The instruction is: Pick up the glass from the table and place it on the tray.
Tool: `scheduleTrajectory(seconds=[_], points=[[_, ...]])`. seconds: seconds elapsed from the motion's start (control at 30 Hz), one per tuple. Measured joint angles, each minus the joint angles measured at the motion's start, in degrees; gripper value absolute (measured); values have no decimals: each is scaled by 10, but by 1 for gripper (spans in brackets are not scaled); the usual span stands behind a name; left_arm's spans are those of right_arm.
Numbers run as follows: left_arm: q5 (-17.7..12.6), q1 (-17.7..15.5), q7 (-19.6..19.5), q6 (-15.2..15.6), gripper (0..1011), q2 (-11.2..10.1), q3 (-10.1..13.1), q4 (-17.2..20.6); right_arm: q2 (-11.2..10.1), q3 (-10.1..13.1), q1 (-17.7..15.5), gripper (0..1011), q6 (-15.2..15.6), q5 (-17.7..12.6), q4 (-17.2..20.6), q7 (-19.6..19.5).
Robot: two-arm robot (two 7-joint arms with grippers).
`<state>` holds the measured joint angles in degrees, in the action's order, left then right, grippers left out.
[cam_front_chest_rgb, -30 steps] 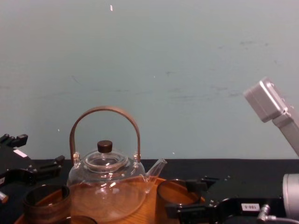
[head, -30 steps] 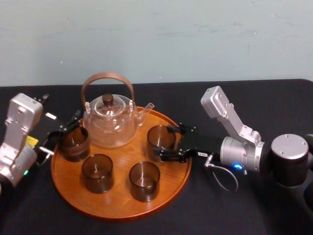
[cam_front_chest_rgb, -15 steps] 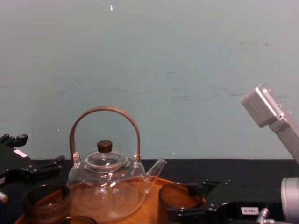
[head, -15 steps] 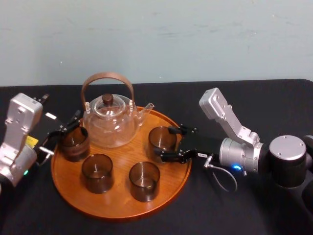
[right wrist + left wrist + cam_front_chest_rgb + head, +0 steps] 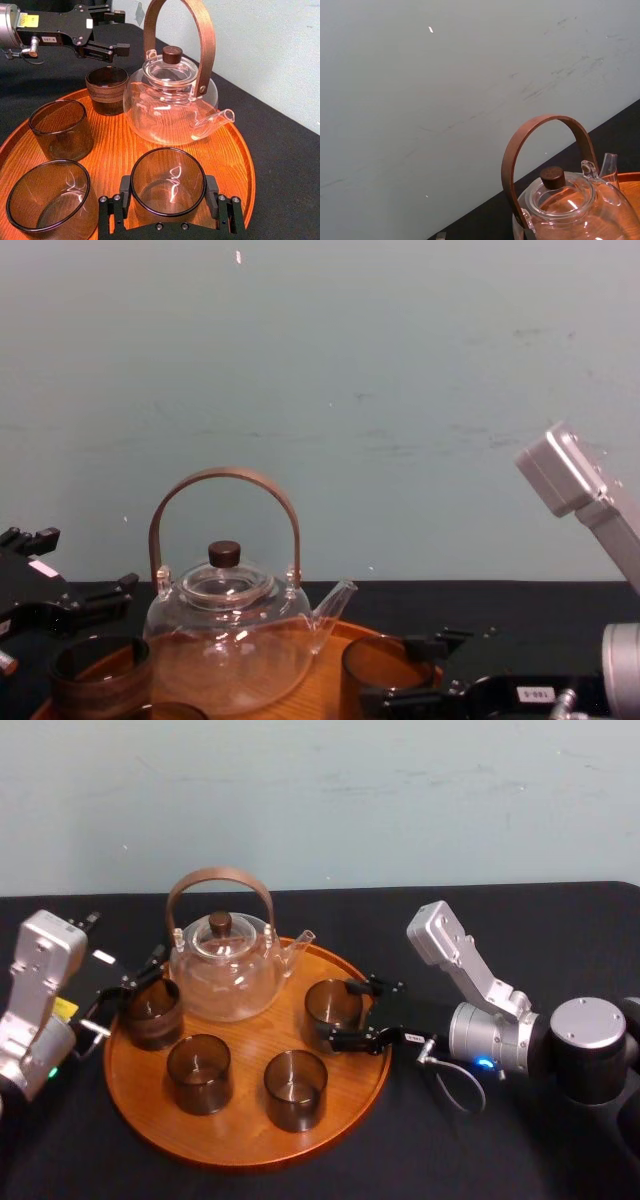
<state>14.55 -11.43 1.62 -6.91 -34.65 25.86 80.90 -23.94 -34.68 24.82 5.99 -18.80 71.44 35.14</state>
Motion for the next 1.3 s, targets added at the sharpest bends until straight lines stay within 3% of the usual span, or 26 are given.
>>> scheduleTrajectory(seconds=[0.13, 0.3, 1.0, 1.3], points=[[0, 0, 0, 0, 1002, 0, 0, 0, 0, 0, 0, 900, 0, -1, 0, 0], [0, 0, 0, 0, 1001, 0, 0, 0, 0, 0, 0, 1002, 0, -1, 0, 0], [0, 0, 0, 0, 1001, 0, 0, 0, -1, 0, 0, 1002, 0, -3, 1, 2], [0, 0, 0, 0, 1001, 0, 0, 0, -30, 16, -24, 1002, 5, -30, 39, 22]])
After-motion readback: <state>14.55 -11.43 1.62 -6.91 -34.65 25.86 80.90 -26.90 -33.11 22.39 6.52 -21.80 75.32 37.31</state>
